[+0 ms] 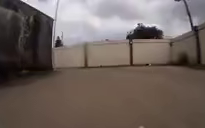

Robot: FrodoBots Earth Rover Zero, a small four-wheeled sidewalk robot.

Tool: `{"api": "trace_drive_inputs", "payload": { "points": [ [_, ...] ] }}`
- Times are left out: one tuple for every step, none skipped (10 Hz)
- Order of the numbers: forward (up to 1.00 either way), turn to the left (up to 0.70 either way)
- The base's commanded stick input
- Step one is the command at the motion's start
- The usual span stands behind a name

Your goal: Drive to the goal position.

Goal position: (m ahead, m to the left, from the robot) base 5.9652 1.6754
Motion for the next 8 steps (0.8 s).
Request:
{"api": "trace_drive_inputs", "payload": {
  "points": [
    [1.0,0.0],
    [1.0,0.0],
    [1.0,0.0],
    [1.0,0.0],
    [1.0,0.0],
    [1.0,0.0],
    [1.0,0.0],
    [1.0,0.0]
  ]
}}
